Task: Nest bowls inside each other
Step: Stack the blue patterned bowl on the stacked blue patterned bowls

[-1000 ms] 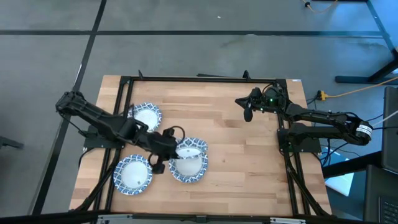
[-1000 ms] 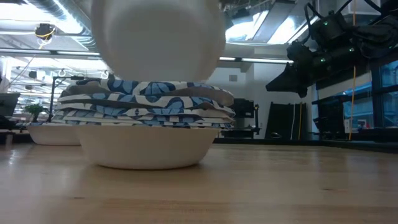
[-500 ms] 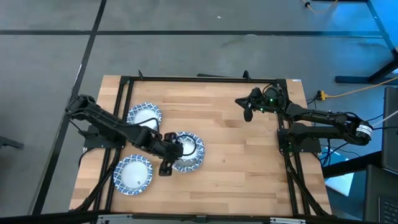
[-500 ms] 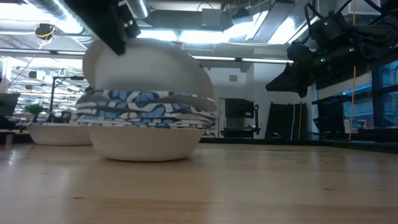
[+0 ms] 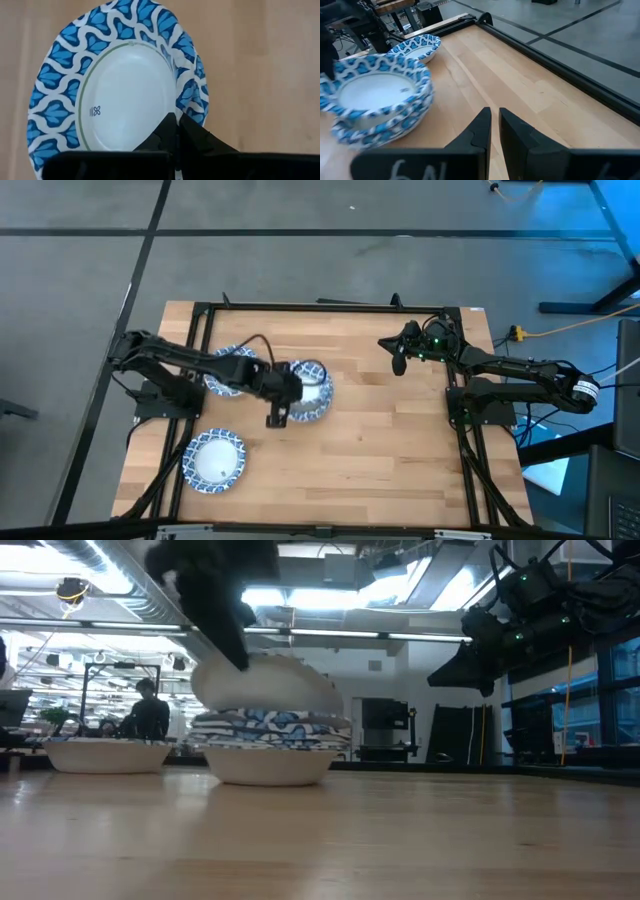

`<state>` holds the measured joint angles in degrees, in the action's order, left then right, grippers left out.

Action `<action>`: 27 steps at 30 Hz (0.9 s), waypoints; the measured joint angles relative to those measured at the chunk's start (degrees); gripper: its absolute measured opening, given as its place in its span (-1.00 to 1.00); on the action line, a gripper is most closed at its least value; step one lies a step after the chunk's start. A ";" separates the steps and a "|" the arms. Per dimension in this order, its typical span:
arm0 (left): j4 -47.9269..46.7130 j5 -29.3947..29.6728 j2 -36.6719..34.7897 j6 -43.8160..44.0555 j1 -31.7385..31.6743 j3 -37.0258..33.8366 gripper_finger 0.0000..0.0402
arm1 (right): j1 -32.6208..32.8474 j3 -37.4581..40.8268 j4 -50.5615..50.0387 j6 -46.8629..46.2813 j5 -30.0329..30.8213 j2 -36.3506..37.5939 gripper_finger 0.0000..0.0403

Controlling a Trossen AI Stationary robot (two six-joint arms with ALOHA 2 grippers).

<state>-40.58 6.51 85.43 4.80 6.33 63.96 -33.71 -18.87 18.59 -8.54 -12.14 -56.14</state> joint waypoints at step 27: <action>2.89 -2.05 10.69 -4.41 -9.59 -0.04 -0.76 | 0.00 0.02 -0.31 1.66 0.01 0.00 -0.81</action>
<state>-37.69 4.45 96.12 0.39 -3.25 63.92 -33.71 -18.85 18.28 -6.87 -12.13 -56.14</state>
